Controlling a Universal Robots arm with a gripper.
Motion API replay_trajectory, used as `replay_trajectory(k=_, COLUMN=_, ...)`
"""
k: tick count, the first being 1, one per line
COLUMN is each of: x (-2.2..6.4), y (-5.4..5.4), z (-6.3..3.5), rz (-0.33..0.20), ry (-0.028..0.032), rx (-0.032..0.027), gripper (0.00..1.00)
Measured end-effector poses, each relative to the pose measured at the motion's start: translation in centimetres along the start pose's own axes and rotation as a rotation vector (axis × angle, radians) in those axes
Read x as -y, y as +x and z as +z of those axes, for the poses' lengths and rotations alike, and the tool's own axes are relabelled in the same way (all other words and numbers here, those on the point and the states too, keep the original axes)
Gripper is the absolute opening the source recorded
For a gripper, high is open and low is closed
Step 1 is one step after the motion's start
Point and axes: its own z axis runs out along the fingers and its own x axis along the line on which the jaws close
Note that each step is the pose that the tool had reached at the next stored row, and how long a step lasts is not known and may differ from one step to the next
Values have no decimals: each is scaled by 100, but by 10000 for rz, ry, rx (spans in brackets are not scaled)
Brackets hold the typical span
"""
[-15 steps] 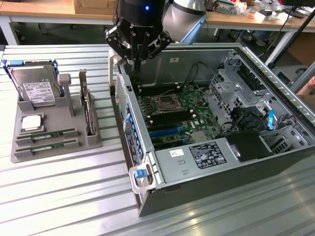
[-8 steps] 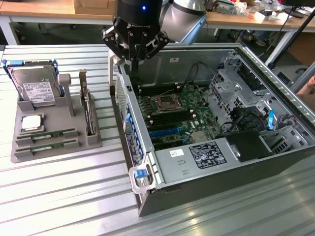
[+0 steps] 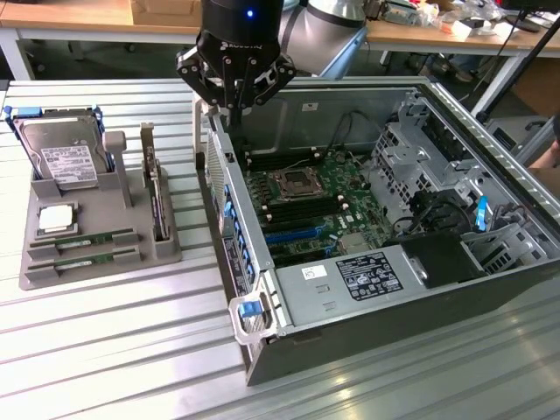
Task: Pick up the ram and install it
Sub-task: 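Reach for the ram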
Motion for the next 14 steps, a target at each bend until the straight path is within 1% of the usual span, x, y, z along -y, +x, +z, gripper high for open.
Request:
replay_trajectory(k=7, x=3, y=45, z=-1, rz=0, ry=0, rx=0, gripper=11)
replay_trajectory(k=14, x=9, y=123, z=-4, rz=1, ry=0, rx=-1, gripper=11)
